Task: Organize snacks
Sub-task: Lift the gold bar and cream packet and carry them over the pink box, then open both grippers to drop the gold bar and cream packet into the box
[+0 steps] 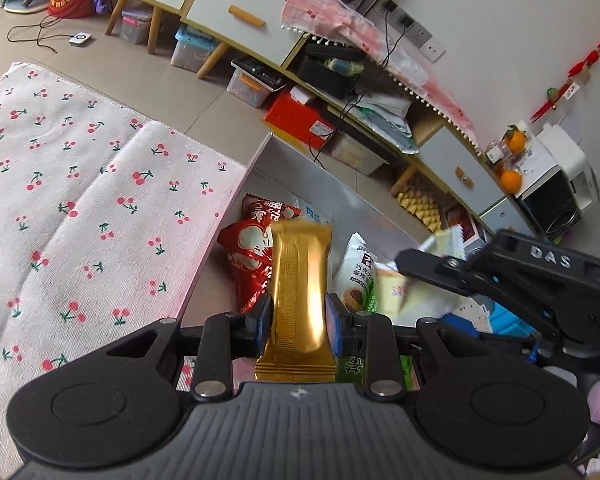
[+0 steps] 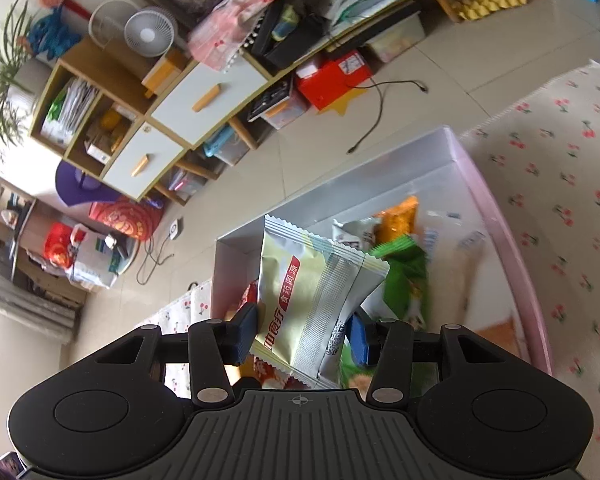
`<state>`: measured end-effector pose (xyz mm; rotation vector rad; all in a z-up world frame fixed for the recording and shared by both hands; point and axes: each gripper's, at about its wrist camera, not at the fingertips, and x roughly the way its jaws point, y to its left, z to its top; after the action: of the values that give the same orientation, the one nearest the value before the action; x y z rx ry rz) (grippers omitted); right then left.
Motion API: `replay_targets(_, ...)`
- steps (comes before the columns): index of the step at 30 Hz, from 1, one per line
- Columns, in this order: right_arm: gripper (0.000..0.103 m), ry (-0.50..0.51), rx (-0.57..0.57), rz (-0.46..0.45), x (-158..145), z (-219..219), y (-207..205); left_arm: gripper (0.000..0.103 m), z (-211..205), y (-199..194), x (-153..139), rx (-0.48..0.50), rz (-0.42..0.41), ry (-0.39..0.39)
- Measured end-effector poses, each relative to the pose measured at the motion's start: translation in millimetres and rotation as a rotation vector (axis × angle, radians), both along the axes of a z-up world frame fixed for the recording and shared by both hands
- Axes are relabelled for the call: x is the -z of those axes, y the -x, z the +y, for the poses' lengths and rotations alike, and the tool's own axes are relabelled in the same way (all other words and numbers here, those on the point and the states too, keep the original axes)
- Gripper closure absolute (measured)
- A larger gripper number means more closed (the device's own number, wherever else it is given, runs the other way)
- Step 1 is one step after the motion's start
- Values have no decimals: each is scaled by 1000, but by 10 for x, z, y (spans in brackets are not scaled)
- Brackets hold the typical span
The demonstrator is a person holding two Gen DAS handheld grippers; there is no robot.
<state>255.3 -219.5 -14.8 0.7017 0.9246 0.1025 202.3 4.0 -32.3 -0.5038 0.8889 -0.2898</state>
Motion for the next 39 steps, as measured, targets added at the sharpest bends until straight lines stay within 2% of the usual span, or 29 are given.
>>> replay_targets(6, 54, 15, -30, -22, 17, 84, -61, 73, -13, 8, -10, -3, -22, -37)
replay_targets(7, 47, 11, -31, -20, 13, 86, -62, 72, -6, 2, -11, -6, -25, -41)
replay_targets(9, 41, 15, -28, -24, -10, 96, -54, 67, 6, 2, -20, -7, -25, -45)
replay_targets(13, 41, 37, -39, -30, -68, 83, -28, 60, 19, 12, -36, -8, -23, -55)
replay_targets(16, 36, 40, -39, -34, -118, 50, 36, 55, 25, 46, -67, 0, -27, -71)
replay_targets(21, 36, 62, -48, -28, -239, -15, 225, 49, 34, 149, -116, 24, -11, -93)
replay_targets(23, 33, 82, -57, -38, -297, -31, 320, 42, 18, 202, -151, 40, -18, -121)
replay_targets(29, 30, 136, -80, -45, -440, -77, 594, 34, 2, 370, -262, 81, -21, -164)
replay_targets(39, 22, 170, -97, -23, -517, -105, 1039, 18, -13, 688, -395, 139, -22, -234)
